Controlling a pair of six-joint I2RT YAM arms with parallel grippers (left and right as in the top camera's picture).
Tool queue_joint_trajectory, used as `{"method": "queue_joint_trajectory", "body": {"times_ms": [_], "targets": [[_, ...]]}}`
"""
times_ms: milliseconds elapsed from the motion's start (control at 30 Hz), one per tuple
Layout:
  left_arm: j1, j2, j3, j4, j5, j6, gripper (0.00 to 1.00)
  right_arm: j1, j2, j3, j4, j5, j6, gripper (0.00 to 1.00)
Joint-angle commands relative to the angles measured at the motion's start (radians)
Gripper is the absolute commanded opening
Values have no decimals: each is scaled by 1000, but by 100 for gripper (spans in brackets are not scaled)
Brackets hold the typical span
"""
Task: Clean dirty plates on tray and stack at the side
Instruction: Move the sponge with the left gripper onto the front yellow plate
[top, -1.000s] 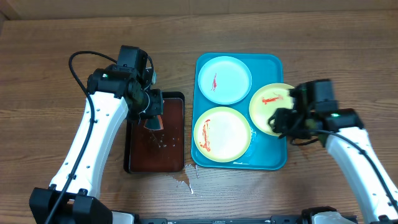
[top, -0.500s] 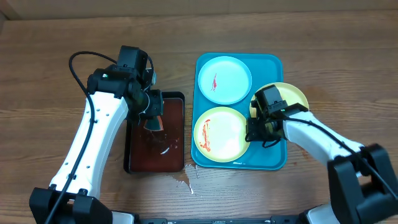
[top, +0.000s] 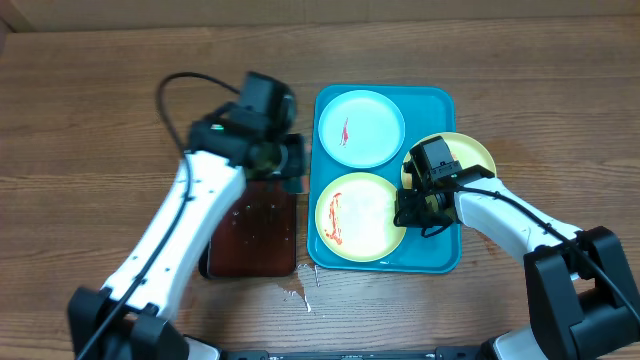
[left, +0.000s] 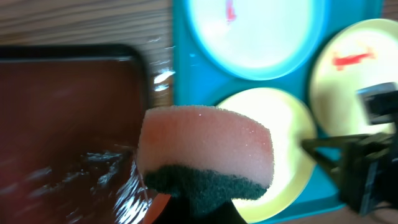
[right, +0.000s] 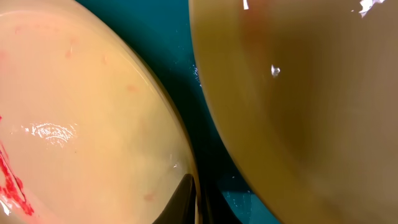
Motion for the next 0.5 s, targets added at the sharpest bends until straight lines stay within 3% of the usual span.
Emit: {"method": "queue_joint_trajectory", "body": {"times_ms": [0,333,467], "targets": [[-77,98,21,64,35,-129,4,5,22,-9,-1,19,-3,4],[-169,370,21,215,215,-232,4,5,22,-9,-1,19,-4,4],[-169,439,21,237,211,-284,4,5,22,-9,-1,19,-4,4]]}}
